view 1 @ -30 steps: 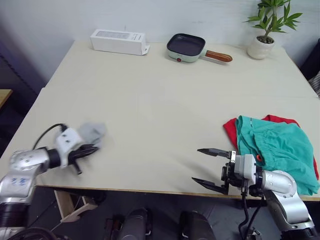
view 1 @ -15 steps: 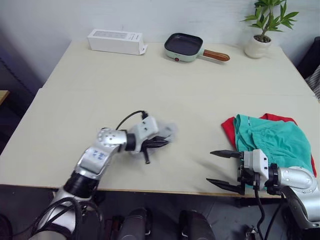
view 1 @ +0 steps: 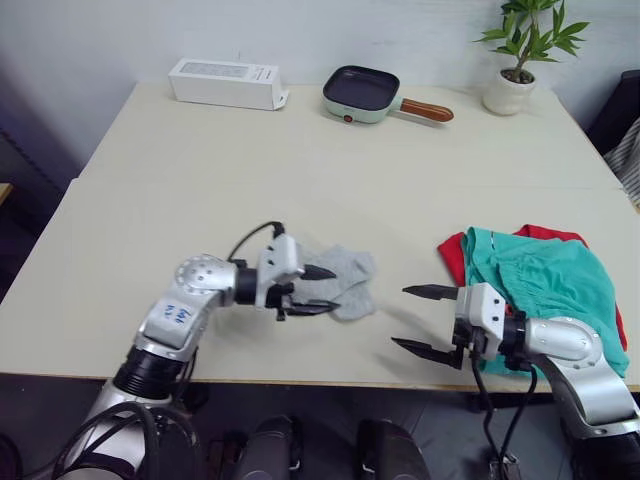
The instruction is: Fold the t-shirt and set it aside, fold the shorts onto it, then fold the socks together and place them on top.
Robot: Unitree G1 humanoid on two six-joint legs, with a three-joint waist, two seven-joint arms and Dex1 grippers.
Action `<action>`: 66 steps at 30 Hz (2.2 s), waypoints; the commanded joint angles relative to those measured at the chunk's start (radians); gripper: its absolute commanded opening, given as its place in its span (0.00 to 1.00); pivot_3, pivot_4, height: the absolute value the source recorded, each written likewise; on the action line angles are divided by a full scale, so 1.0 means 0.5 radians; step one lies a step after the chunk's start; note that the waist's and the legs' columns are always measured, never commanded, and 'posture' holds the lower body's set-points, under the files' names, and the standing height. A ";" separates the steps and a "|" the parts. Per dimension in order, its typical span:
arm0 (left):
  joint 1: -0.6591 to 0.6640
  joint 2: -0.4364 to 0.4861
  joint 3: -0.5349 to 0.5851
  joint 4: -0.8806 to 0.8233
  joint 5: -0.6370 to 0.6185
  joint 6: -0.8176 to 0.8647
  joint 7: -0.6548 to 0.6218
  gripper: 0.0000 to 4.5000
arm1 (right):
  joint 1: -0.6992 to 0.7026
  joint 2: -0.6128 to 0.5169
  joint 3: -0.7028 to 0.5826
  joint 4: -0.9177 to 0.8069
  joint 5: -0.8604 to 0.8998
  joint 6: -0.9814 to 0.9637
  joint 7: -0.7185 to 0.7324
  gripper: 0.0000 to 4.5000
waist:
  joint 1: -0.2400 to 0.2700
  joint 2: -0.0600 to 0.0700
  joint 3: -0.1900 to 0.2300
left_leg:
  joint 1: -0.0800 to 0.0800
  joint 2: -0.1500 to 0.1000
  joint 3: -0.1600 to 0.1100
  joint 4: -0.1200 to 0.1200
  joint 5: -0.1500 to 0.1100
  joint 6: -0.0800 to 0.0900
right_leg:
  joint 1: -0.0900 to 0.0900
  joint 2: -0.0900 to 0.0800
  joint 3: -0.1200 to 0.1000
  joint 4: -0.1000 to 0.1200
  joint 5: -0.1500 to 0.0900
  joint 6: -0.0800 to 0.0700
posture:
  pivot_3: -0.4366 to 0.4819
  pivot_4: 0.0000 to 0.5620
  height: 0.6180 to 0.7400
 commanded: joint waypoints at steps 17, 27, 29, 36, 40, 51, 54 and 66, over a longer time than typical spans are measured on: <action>-0.402 -0.099 0.010 1.237 0.454 -0.653 0.149 0.61 | -0.321 0.293 0.348 0.504 -0.489 -0.489 -0.243 0.36 | -0.006 -0.003 0.002 | -0.004 -0.009 0.006 0.001 0.003 0.019 | -0.003 0.004 -0.015 0.003 0.004 0.008 | 0.48 0.27 1.00; -0.229 -0.083 0.091 0.974 0.336 -0.391 0.061 0.04 | -0.456 0.259 0.334 0.731 -0.486 -0.672 -0.161 0.00 | -0.043 -0.003 0.002 | -0.003 -0.009 0.006 0.003 0.004 0.020 | -0.002 0.003 -0.014 0.007 0.004 0.008 | 0.48 0.27 1.00; -0.103 -0.084 0.184 0.720 0.201 -0.150 0.105 0.01 | -0.530 0.232 0.338 0.860 -0.487 -0.789 -0.088 0.00 | -0.054 -0.003 0.002 | -0.003 -0.009 0.006 0.003 0.004 0.020 | -0.002 0.003 -0.014 0.011 0.004 0.008 | 0.48 0.27 1.00; 0.437 0.088 0.222 -0.006 0.206 0.132 0.274 0.01 | -0.792 0.231 0.369 1.324 -0.463 -1.153 0.166 0.00 | -0.102 -0.005 0.003 | 0.002 -0.007 0.006 0.000 0.004 0.018 | 0.000 0.003 -0.012 0.013 0.004 0.007 | 0.48 0.27 1.00; 0.538 0.050 0.291 -0.190 0.127 0.237 0.423 0.01 | -0.843 0.253 0.381 1.417 -0.373 -1.114 0.333 0.00 | -0.099 -0.005 0.003 | 0.003 -0.006 0.006 0.001 0.004 0.018 | 0.001 -0.001 -0.006 0.011 0.004 0.007 | 0.48 0.27 1.00; 0.946 0.450 0.496 -0.765 -0.185 0.928 0.385 0.55 | -0.718 0.077 0.301 1.083 -0.039 -0.667 0.694 0.58 | -0.104 -0.003 0.004 | 0.002 0.001 0.004 -0.003 -0.001 0.008 | -0.001 0.000 0.009 0.004 0.001 0.002 | 0.48 0.27 1.00; 1.043 0.496 0.586 -1.018 -0.402 1.307 0.486 0.76 | -0.815 -0.050 0.252 1.022 0.130 -0.181 0.816 0.82 | -0.102 -0.001 0.005 | 0.003 0.003 0.005 -0.002 -0.007 -0.002 | -0.001 0.000 0.010 0.000 0.000 0.000 | 0.48 0.27 1.00; 0.605 -0.156 0.395 -1.039 -0.505 2.212 1.221 0.96 | -1.784 0.445 0.393 1.884 -0.128 1.025 0.337 1.00 | -0.052 0.001 0.004 | 0.003 0.003 0.005 -0.001 -0.001 -0.008 | -0.004 0.003 0.010 0.007 0.002 -0.006 | 0.48 0.27 1.00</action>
